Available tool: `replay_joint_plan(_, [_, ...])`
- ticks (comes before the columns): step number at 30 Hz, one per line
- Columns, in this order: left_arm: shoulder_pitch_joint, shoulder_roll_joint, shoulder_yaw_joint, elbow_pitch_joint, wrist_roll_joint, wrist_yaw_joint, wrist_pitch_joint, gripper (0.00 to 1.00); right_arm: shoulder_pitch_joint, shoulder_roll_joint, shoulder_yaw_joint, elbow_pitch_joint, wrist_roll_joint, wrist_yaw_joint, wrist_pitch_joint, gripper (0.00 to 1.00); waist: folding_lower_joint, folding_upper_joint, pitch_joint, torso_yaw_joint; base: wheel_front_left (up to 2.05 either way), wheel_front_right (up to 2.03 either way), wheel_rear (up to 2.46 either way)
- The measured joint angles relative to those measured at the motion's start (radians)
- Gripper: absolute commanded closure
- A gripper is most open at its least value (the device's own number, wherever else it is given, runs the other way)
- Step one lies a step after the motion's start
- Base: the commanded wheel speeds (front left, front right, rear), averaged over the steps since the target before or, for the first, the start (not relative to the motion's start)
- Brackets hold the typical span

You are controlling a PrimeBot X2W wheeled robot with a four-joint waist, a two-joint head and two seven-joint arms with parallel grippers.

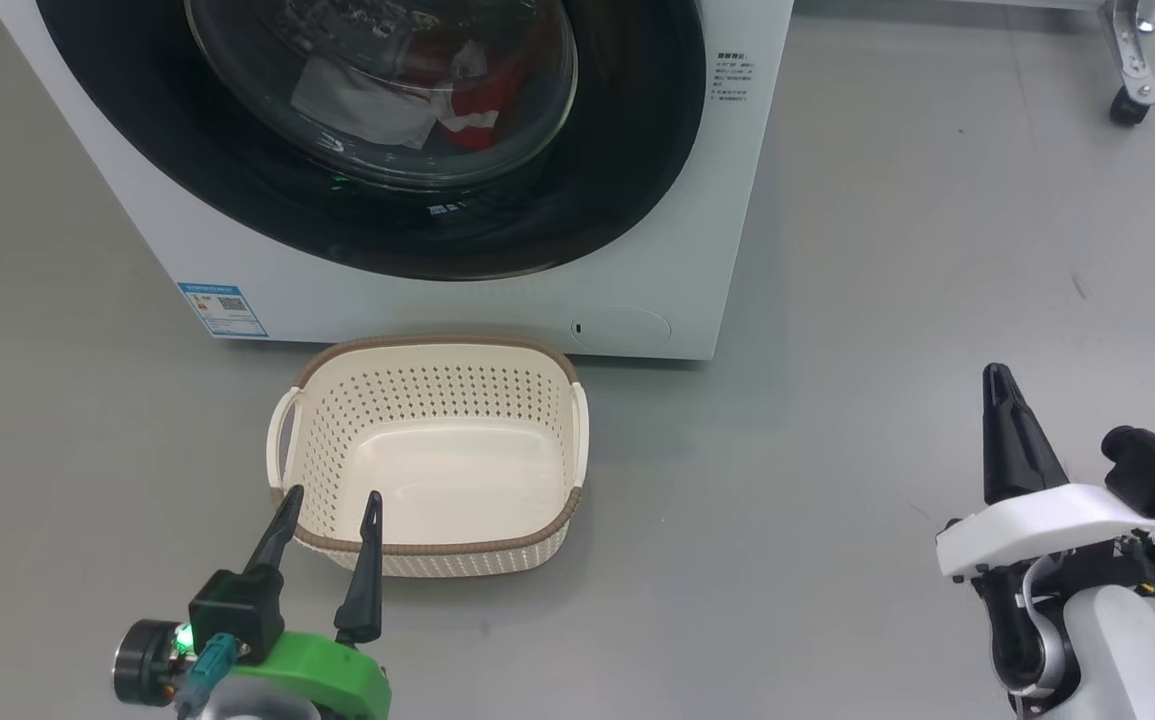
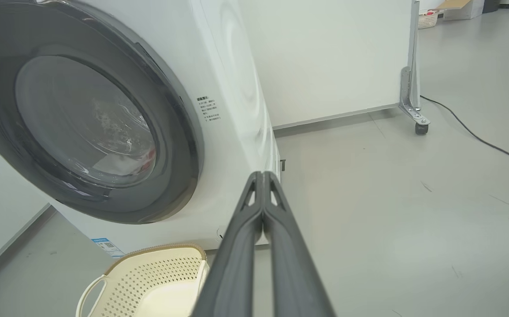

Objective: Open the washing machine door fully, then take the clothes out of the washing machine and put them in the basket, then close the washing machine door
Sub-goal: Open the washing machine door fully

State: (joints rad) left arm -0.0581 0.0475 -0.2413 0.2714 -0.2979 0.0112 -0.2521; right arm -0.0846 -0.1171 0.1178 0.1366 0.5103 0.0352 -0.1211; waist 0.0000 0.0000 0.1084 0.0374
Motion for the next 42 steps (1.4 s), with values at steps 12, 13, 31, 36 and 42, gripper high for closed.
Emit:
replay_joint_plan(12, [-0.056,-0.002,-0.029,-0.007,0.003,-0.017,0.0,0.0,-0.175,0.048,-0.135,0.002,0.289,0.025,0.058,1.0,0.0,0.0,0.088,0.039,0.0,0.0,0.0])
replay_joint_plan(13, [-0.06,-0.002,-0.031,-0.007,0.003,-0.017,0.0,0.0,-0.192,0.048,-0.145,0.003,0.311,0.025,0.066,1.0,0.0,0.0,0.096,0.044,0.0,0.0,0.0])
replay_joint_plan(31, [-0.132,-0.006,-0.052,-0.026,-0.003,-0.018,0.0,0.0,-0.533,0.051,-0.27,0.04,0.623,-0.041,0.254,1.0,0.0,0.0,0.237,0.12,0.0,0.0,0.0])
replay_joint_plan(36, [-0.15,-0.007,-0.074,-0.028,-0.02,-0.022,0.0,0.0,-0.619,0.045,-0.285,0.067,0.672,-0.083,0.312,1.0,0.0,0.0,0.275,0.139,0.0,0.0,0.0])
replay_joint_plan(42, [-0.173,-0.007,-0.089,-0.032,-0.028,-0.023,0.0,0.0,-0.723,-0.006,-0.263,0.088,0.667,-0.109,0.373,1.0,0.0001,0.0,0.317,0.165,0.0,0.0,0.0])
